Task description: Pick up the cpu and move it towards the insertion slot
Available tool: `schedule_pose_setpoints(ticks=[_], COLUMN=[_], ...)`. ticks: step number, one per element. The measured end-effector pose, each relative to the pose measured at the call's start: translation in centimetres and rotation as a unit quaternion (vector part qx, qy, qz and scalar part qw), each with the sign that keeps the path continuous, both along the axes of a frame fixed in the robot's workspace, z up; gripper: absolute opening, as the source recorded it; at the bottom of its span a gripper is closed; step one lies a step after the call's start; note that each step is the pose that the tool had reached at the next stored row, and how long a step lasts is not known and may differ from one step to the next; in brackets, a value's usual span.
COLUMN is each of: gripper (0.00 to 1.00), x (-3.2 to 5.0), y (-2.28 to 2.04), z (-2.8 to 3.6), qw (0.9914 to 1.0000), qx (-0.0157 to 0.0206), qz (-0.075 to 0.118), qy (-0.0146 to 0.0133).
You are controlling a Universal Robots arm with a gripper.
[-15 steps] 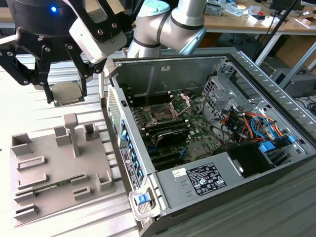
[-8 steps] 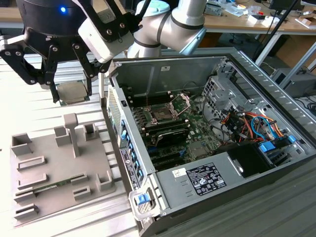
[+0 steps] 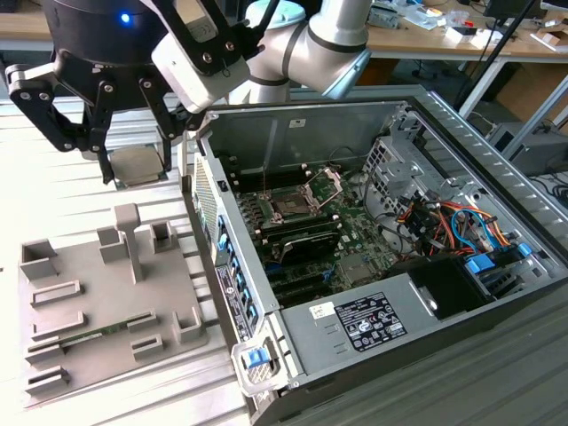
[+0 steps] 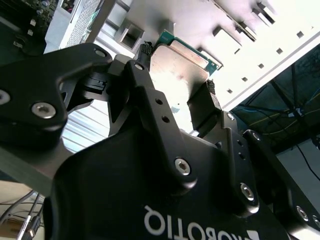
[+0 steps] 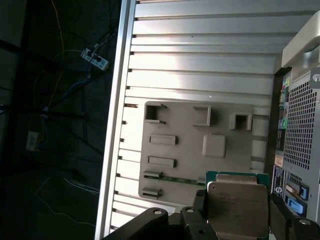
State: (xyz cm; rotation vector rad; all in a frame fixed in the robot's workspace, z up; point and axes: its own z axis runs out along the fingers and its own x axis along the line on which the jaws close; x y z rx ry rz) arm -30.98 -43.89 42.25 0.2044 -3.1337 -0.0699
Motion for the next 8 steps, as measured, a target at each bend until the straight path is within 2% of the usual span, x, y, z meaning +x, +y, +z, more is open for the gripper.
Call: schedule_pose_setpoints(ticks=[8], gripper=[0.55], x=[0.56], y=[0.00], z=[-0.01], qw=[1.00000], qx=[0.0000], qz=[0.000], qy=[0.0000])
